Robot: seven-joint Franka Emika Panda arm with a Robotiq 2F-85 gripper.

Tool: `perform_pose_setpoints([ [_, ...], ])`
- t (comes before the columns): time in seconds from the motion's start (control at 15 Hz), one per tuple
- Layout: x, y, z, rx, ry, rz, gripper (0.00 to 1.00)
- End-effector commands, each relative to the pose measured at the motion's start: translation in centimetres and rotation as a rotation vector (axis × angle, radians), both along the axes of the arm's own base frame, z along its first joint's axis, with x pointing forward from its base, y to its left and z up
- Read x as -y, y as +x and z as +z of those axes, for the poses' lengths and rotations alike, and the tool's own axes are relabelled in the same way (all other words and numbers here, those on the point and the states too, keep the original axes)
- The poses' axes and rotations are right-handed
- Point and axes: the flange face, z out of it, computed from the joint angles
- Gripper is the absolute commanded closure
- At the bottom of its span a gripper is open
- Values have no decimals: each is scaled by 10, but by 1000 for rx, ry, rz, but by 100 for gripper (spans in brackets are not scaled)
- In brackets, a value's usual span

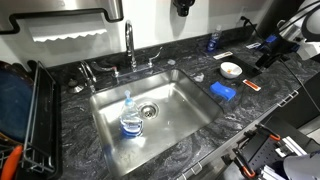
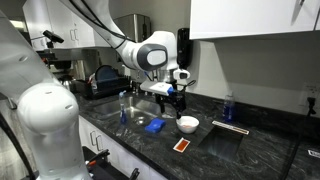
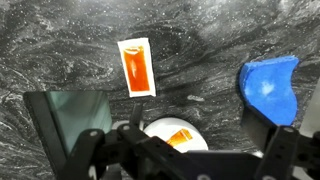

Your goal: Put the ketchup packet into the white bowl

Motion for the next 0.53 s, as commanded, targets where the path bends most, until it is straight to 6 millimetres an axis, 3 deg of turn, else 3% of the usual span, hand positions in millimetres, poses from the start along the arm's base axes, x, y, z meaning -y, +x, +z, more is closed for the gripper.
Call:
perform_pose_setpoints([
  [0.0, 10, 4, -21, -1, -35, 17, 0],
  [0.47, 28, 11, -58, -71, -66, 111, 0],
])
